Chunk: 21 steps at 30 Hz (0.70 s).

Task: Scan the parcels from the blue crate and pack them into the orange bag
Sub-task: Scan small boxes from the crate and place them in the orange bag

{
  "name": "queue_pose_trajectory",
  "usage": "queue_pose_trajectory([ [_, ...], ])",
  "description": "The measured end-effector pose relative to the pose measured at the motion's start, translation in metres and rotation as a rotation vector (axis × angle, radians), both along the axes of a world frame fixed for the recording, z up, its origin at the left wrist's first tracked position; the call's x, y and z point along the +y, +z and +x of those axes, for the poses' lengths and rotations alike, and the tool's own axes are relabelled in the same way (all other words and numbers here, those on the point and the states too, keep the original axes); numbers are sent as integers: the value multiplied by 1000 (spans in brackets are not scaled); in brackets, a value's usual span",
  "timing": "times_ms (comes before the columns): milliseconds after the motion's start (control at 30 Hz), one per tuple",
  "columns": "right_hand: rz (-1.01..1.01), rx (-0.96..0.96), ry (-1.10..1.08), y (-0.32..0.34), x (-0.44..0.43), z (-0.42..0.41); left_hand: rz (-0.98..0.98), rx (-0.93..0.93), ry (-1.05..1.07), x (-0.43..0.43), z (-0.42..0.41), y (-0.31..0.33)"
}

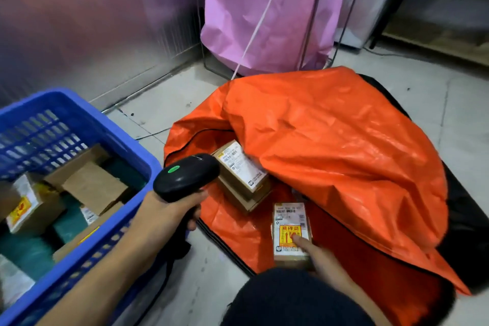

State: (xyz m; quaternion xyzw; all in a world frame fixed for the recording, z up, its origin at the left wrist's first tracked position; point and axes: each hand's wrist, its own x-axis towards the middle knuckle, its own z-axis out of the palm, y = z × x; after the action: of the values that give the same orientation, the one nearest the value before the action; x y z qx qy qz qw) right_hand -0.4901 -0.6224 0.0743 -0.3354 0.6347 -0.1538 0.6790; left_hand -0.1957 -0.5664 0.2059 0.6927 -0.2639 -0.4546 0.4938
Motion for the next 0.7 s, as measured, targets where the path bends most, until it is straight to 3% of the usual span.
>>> queue_pose_trajectory([
  [133,18,-39,-140,-12,-17,3,23,-3,-28,-4,2,1],
  [200,-17,8,-82,11,-19,13,36,-12,-29,-6,4,4],
  [367,-246,20,74,66,-40,26,41,-27,-28,-8,9,16],
  [467,-453,10,3,81,-59,34,26,-49,-25,-10,10,21],
  [533,-486,-14,-98,93,-76,41,10,-66,-34,-12,7,23],
  [700,-461,-259,-239,131,-131,53,-8,-108,-91,-19,-1,25],
])
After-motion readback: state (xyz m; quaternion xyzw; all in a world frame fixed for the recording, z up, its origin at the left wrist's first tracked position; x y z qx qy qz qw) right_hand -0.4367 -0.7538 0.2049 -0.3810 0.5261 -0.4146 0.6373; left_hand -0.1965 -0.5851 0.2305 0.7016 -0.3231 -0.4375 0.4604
